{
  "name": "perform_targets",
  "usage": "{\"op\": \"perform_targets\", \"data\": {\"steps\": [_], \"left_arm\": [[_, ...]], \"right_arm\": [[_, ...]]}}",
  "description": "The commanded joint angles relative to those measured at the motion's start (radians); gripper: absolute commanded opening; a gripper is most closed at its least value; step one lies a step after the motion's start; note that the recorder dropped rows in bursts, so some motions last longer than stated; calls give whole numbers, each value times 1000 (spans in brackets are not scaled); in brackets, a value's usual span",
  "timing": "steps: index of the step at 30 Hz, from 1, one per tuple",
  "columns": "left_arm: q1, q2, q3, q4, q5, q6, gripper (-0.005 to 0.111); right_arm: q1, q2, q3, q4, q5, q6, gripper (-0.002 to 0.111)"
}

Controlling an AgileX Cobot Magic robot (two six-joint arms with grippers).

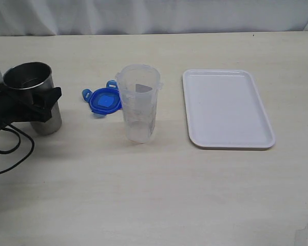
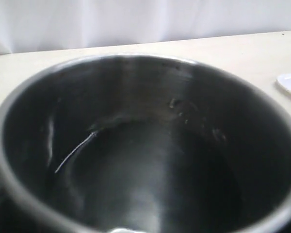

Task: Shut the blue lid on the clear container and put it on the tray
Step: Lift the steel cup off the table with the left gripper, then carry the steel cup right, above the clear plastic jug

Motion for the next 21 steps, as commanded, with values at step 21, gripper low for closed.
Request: {"op": "perform_targets", "data": {"steps": [21], "left_arm": [[-118,-102,-303,124,107,-146,0]], "right_arm": [[-6,-4,2,-8,0,0,5]]}}
